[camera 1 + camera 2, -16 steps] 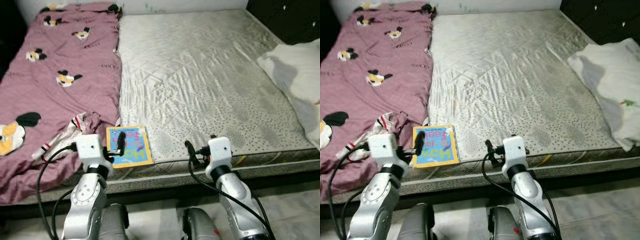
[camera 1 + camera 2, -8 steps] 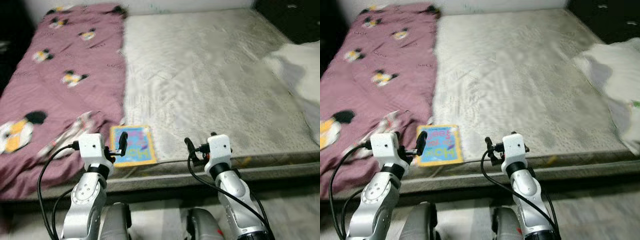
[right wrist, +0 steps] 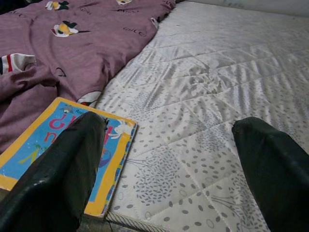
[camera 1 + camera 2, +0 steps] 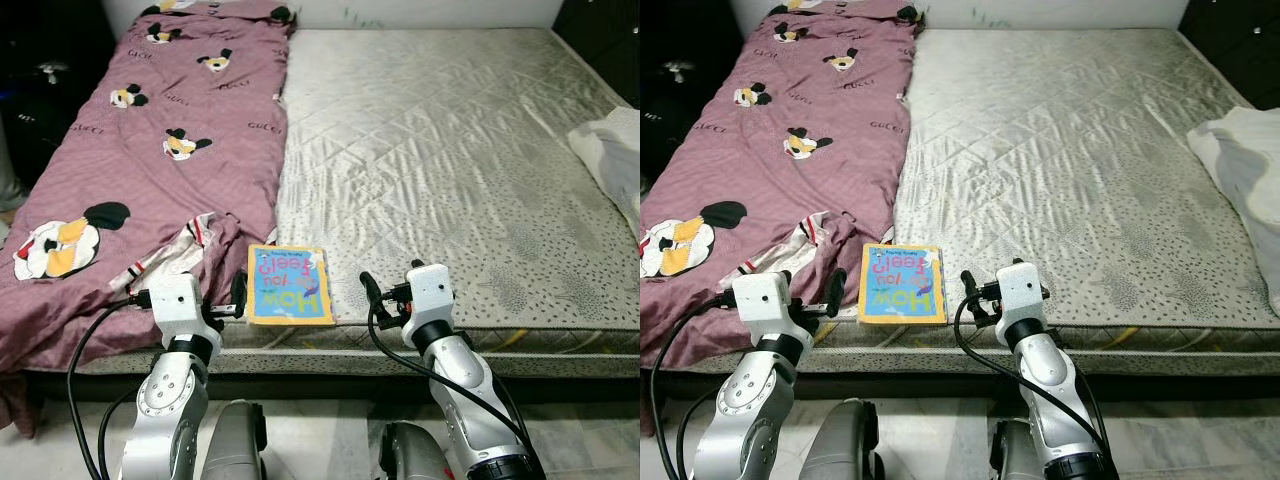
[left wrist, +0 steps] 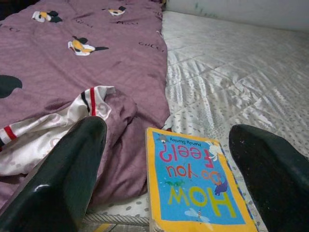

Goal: Clean up the room

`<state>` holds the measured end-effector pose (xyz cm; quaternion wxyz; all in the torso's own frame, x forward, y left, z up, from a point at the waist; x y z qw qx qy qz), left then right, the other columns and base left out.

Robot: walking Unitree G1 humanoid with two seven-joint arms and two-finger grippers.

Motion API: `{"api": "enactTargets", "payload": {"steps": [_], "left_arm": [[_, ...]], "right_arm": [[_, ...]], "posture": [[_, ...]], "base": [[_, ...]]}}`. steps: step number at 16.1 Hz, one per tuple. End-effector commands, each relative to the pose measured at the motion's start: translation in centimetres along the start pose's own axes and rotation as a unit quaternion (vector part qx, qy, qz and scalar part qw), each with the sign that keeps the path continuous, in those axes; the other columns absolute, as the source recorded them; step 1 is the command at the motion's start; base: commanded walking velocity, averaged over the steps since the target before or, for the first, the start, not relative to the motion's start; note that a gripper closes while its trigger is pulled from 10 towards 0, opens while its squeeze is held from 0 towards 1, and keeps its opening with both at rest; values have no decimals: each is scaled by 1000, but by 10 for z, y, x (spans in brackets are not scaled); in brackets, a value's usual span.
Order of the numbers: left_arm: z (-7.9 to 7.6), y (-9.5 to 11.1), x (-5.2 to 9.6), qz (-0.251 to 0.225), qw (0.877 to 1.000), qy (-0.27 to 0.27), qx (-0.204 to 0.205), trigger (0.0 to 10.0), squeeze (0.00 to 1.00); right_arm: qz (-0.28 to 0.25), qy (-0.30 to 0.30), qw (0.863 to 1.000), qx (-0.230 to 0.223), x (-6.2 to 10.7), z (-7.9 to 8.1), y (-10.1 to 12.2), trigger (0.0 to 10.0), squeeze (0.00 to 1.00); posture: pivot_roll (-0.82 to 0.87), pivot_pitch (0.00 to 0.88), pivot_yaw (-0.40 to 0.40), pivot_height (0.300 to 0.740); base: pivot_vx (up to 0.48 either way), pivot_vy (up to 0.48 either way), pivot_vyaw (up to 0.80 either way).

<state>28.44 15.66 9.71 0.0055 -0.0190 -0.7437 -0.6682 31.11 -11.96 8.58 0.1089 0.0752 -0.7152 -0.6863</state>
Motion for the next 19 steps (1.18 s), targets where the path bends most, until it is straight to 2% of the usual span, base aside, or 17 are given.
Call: {"api": "enactTargets", "payload": {"steps": [1, 7, 14, 19], "left_arm": [[1, 0, 1, 0, 1000, 6, -3, 10000, 0], [1, 0, 1, -2, 1000, 11, 1, 10000, 0], [1, 3, 1, -13, 1000, 8, 6, 10000, 0], [-1, 4, 0, -16, 1000, 5, 8, 10000, 0]], "right_arm": [[2, 2, 1000, -4, 3, 0, -2, 10000, 0], [6, 8, 1000, 1, 2, -1, -4, 10000, 0], [9, 9, 1000, -4, 0, -2, -4, 10000, 0], [9, 10, 1000, -3, -1, -2, -4, 10000, 0]], "posture": [[12, 106, 0, 607], [11, 114, -11, 552], [7, 118, -10, 552], [6, 120, -13, 552]], "base": [[0, 0, 0], [0, 0, 0], [0, 0, 0], [287, 0, 0]]}}
Point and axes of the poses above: a point about 5 cm out from each wrist's last joint towards the gripper, its own x axis pointing back from the gripper into the wrist, its own y axis along the axis of the wrist's last joint, z = x × y, the point moved 2 cm from there along -x, pointing out of the wrist towards the gripper, and after that the axes turned 3 degrees about -x, right-handed, at the moved point
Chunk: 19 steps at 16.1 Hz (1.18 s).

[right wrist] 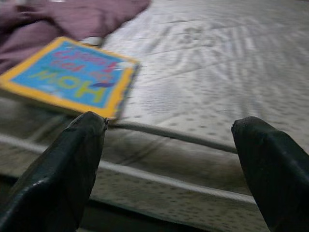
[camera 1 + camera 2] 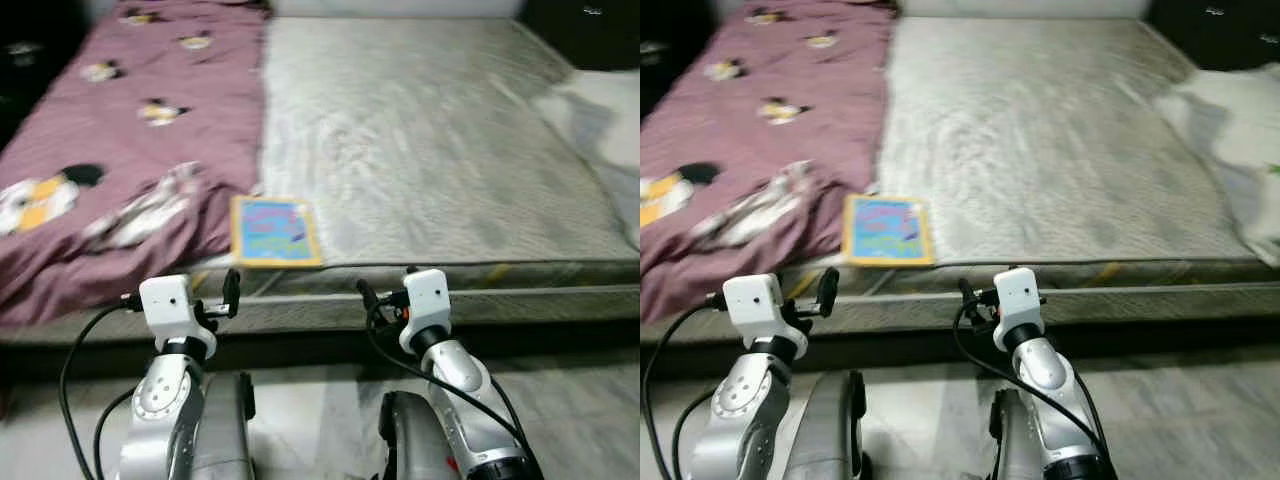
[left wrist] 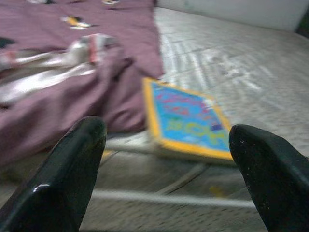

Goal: Clean up the room

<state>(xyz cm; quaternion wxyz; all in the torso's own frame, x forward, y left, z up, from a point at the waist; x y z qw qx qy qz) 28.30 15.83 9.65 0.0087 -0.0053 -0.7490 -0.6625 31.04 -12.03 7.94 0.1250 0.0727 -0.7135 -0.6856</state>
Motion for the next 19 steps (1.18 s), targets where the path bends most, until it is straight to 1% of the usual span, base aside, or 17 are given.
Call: {"api": "enactTargets", "payload": {"steps": [1, 7, 12, 13, 15, 16, 17, 19], "left_arm": [[-3, 4, -1, -8, 1000, -6, 0, 10000, 0], [-3, 4, -2, -8, 1000, -5, -1, 10000, 0], [0, 2, -1, -3, 1000, 9, -2, 10000, 0], [0, 2, -1, -3, 1000, 13, -2, 10000, 0], [2, 2, 0, -3, 1000, 21, 0, 10000, 0], [3, 1, 0, 1, 1000, 23, 3, 10000, 0], [3, 1, 0, 1, 1000, 24, 4, 10000, 0], [2, 0, 1, 2, 1000, 22, 9, 10000, 0]], "right_arm": [[-3, 1, 1000, 0, -1, -2, 2, 10000, 0], [0, 2, 1000, 0, -2, -2, 1, 10000, 0], [3, 2, 1000, -2, -2, -2, 0, 10000, 0], [4, 4, 1000, 10, -3, -2, 0, 10000, 0], [-1, 12, 1000, 19, -2, 1, 2, 10000, 0], [3, 9, 1000, 10, -3, 1, 0, 10000, 0], [5, 9, 1000, 9, -3, 1, -1, 10000, 0], [6, 8, 1000, 5, -3, -1, -1, 10000, 0]], "posture": [[6, 120, -13, 552], [7, 123, -16, 552], [10, 124, -18, 552], [10, 124, -18, 552], [12, 126, -21, 552], [13, 128, -23, 552], [13, 128, -23, 552], [11, 129, -26, 552]], "base": [[319, 0, 0], [298, 0, 0], [0, 0, 0], [0, 0, 0], [0, 0, 800], [0, 0, 800], [0, 0, 0], [0, 399, 0]]}}
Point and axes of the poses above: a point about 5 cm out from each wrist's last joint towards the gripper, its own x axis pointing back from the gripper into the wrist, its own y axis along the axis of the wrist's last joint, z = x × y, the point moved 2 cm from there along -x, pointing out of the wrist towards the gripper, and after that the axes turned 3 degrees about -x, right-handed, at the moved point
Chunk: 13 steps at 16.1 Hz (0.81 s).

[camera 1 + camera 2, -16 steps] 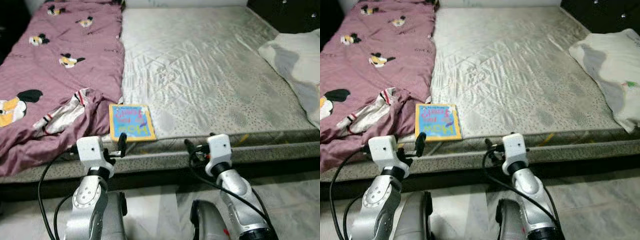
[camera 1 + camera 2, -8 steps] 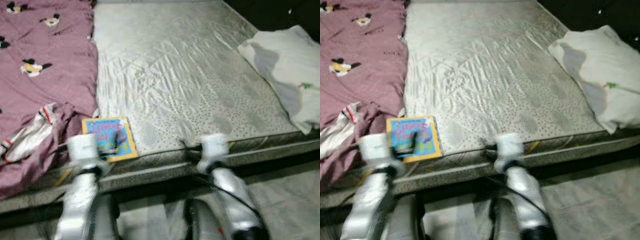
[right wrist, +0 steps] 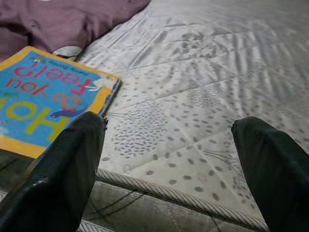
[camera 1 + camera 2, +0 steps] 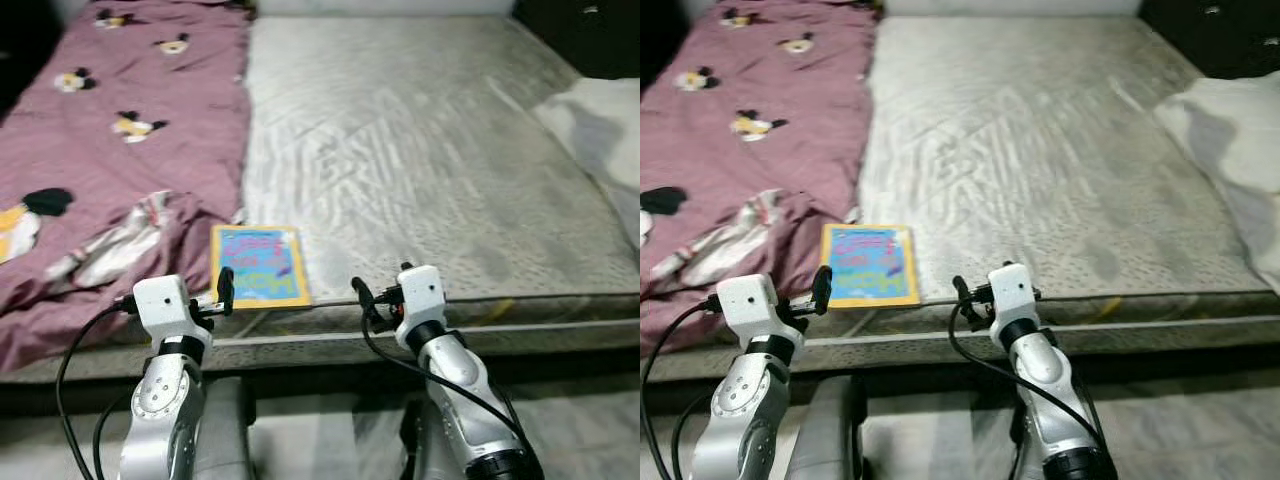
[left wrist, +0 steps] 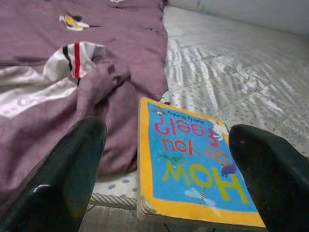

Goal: Clean up the room

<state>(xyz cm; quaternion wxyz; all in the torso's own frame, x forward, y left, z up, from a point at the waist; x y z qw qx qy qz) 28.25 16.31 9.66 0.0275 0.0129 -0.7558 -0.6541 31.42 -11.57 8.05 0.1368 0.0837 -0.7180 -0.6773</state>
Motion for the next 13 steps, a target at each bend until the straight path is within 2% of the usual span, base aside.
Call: {"api": "enactTargets", "payload": {"steps": [1, 8, 12, 13], "left_arm": [[-3, -1, 0, 4, 1000, -5, 0, 10000, 0], [-4, -1, -1, 5, 1000, -9, 7, 10000, 0], [3, -3, -5, 14, 1000, 12, 10, 10000, 0], [8, -9, -10, 37, 999, 19, 22, 10000, 0]], "right_arm": [[5, -9, 1000, -4, 3, -4, -3, 10000, 0], [5, -14, 1000, -5, 3, -6, -3, 10000, 0], [4, -15, 1000, -4, 2, -6, -3, 10000, 0], [-6, -23, 1000, 4, 4, -8, 1, 10000, 0]], "posture": [[11, 129, -26, 552], [7, 123, -22, 552], [8, 119, -23, 552], [0, 118, -25, 552]], "base": [[0, 480, 0], [0, 480, 0], [0, 0, 0], [0, 0, 0]]}}
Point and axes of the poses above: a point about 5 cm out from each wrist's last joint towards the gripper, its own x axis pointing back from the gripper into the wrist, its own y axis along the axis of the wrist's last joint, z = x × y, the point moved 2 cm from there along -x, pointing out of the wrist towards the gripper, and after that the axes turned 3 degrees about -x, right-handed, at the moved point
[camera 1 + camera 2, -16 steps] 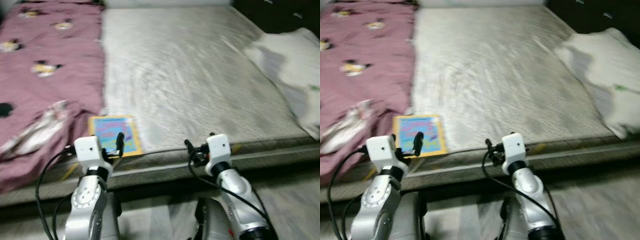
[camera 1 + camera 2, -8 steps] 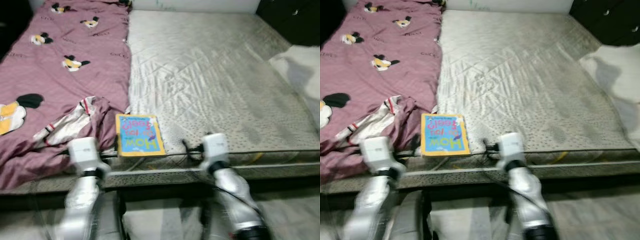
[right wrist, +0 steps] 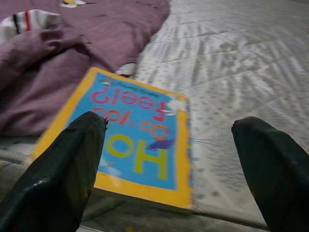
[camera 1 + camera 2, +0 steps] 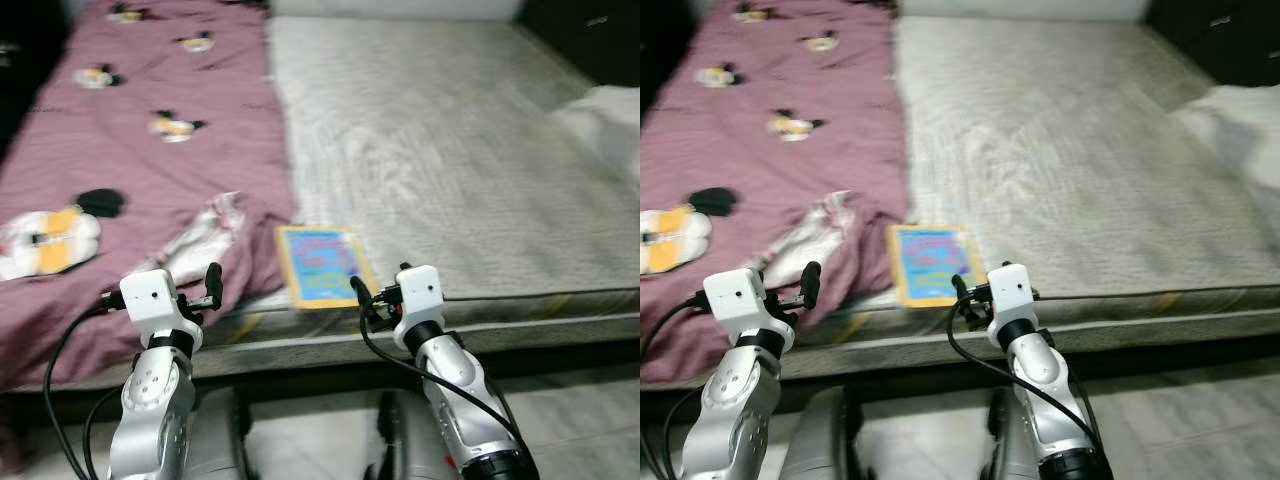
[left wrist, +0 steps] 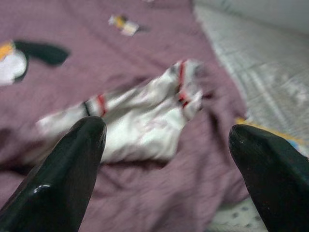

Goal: Clean up the room

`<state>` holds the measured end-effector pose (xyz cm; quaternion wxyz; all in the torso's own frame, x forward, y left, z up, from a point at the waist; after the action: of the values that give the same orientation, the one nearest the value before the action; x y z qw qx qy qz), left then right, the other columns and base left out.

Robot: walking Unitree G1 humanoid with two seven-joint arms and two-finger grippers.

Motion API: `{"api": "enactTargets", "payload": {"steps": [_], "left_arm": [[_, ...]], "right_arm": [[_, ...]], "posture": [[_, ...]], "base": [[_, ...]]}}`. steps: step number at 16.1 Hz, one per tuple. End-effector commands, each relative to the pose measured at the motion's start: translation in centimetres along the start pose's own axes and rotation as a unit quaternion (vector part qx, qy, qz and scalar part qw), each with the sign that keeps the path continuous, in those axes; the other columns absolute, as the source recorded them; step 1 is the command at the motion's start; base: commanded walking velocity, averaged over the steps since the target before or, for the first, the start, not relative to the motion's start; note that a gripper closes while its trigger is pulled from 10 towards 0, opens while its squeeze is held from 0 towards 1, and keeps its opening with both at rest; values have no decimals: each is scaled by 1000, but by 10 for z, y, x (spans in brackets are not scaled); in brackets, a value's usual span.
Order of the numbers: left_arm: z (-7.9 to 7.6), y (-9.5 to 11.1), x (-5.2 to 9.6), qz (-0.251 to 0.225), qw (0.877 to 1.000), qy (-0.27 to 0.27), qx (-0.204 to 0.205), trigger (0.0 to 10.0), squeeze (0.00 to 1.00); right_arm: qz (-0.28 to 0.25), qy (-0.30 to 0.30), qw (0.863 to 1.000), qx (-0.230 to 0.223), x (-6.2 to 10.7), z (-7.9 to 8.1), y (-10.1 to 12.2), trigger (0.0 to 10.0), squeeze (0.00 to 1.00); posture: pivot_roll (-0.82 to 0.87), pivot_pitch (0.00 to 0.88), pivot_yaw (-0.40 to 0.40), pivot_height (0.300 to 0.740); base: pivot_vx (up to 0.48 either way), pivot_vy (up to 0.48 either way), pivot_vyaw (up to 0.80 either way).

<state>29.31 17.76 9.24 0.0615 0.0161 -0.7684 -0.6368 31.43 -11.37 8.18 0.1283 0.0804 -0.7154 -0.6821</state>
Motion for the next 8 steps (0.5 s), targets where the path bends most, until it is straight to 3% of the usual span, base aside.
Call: {"api": "enactTargets", "payload": {"steps": [1, 8], "left_arm": [[-7, -12, -4, 38, 999, -15, 22, 10000, 0], [-23, -25, -31, 90, 994, -62, 25, 10000, 0]], "right_arm": [[-8, -23, 1000, 11, 7, -14, 4, 10000, 0], [2, -55, 998, 35, 46, -41, 8, 10000, 0]], "posture": [[-8, 119, -27, 552], [-89, 160, -28, 552]], "base": [[0, 0, 0], [0, 0, 0]]}}
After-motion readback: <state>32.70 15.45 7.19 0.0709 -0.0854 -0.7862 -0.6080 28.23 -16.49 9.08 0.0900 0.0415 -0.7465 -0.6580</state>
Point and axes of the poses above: a point about 5 cm out from each wrist's last joint towards the gripper, its own x axis pointing back from the gripper into the wrist, its own y axis along the axis of the wrist's last joint, z = x × y, the point moved 2 cm from there along -x, pointing out of the wrist towards the gripper, and after that the axes turned 3 degrees about -x, right-handed, at the moved point
